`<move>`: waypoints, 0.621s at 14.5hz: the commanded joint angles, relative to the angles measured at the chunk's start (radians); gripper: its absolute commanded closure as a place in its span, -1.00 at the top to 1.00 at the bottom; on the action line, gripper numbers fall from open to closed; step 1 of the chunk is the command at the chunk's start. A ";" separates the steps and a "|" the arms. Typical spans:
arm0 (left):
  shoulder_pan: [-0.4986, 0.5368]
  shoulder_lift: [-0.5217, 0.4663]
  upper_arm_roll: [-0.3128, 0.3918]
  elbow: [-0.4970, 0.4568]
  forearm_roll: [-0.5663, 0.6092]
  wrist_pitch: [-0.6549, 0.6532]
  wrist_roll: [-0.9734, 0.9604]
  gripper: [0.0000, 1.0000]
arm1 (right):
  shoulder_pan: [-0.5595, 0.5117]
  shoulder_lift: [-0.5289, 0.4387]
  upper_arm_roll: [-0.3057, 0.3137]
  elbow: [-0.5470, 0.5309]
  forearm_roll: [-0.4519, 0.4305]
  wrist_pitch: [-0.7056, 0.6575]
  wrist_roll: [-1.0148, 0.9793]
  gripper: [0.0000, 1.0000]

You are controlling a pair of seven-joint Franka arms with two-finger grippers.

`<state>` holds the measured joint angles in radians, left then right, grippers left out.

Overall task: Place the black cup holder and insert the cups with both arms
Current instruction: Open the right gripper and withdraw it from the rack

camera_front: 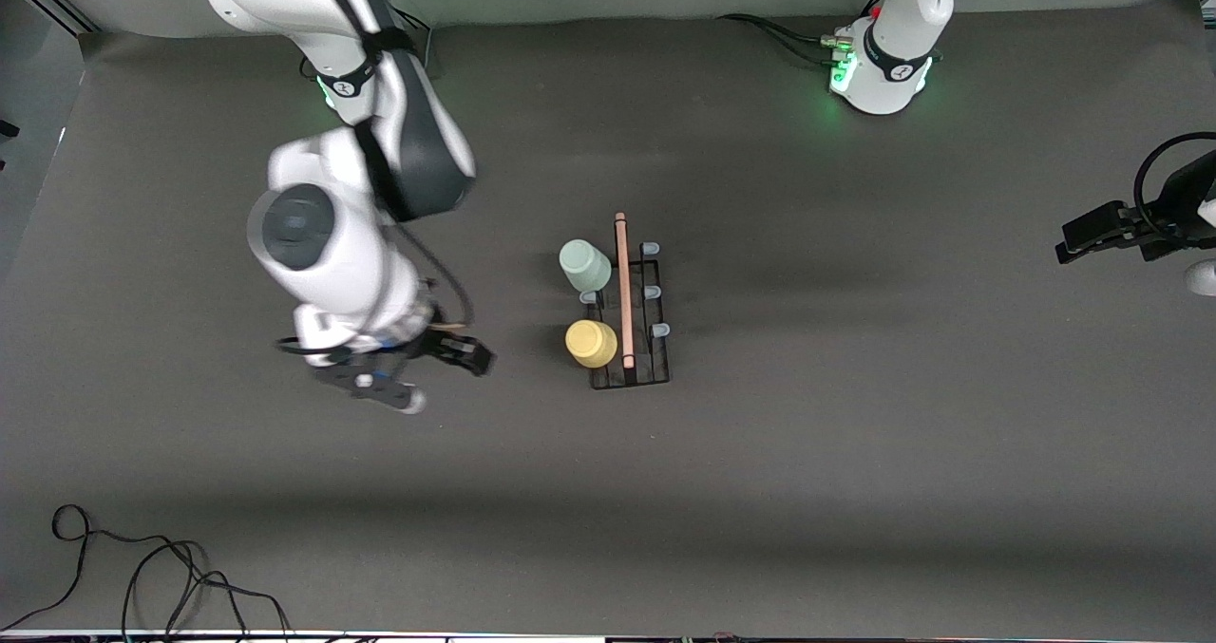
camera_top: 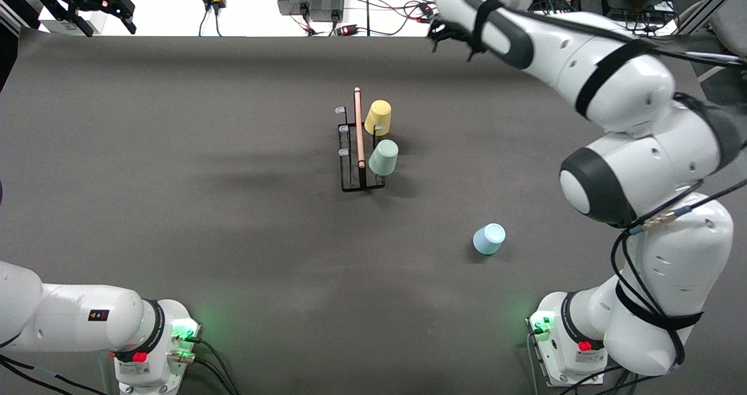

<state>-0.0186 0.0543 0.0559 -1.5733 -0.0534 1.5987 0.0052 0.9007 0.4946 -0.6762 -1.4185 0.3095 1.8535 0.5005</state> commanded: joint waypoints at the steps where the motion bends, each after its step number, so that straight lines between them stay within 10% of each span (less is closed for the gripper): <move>1: 0.006 -0.013 0.002 -0.008 -0.009 0.000 0.027 1.00 | 0.004 -0.069 -0.081 -0.007 -0.030 -0.098 -0.169 1.00; 9: 0.017 -0.013 0.001 -0.008 -0.011 0.001 0.029 1.00 | 0.014 -0.228 -0.283 -0.014 -0.205 -0.315 -0.442 1.00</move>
<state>-0.0058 0.0543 0.0566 -1.5735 -0.0538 1.5987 0.0138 0.8982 0.3212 -0.9508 -1.4158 0.1800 1.5639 0.1001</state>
